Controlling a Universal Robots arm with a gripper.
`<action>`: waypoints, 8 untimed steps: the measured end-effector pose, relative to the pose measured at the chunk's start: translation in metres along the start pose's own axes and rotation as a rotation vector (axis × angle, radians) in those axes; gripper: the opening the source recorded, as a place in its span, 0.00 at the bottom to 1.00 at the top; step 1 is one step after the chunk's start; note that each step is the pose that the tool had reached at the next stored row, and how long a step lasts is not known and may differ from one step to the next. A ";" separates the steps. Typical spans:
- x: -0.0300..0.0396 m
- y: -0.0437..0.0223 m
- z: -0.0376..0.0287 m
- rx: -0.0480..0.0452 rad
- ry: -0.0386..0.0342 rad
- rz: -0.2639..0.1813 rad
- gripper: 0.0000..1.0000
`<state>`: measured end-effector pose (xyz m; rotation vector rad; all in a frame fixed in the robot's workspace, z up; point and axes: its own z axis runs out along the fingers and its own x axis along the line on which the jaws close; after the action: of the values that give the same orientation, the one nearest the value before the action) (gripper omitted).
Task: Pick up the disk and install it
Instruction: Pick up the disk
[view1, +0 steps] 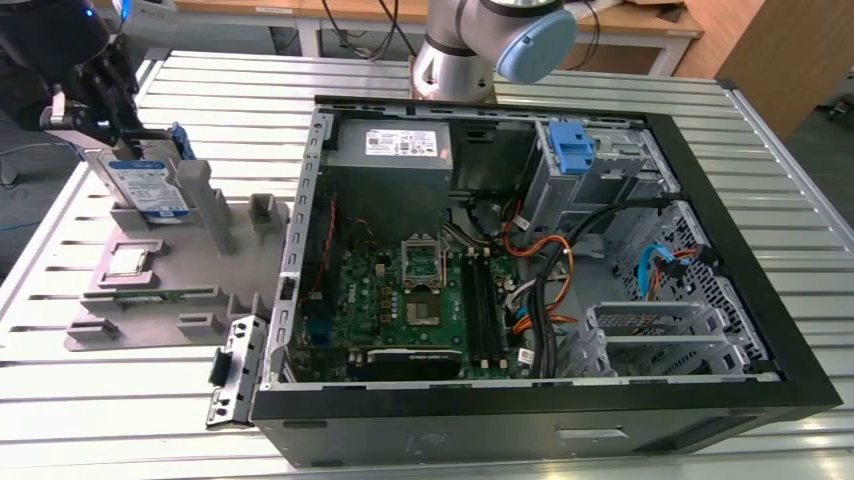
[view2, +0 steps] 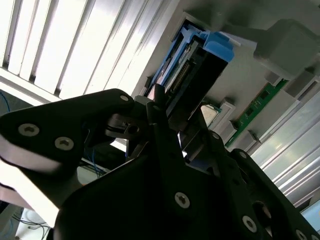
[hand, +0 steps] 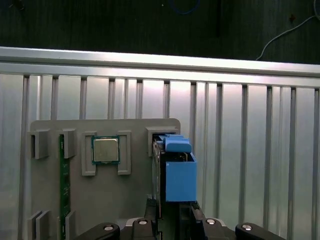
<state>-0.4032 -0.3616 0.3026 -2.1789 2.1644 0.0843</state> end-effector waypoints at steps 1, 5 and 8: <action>0.0000 0.0000 0.0000 0.0004 0.0001 0.006 0.35; -0.0001 0.0001 0.0000 0.0006 0.0001 0.007 0.35; -0.0001 0.0001 0.0000 0.0006 0.0002 0.007 0.35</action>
<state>-0.4033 -0.3615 0.3026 -2.1711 2.1721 0.0839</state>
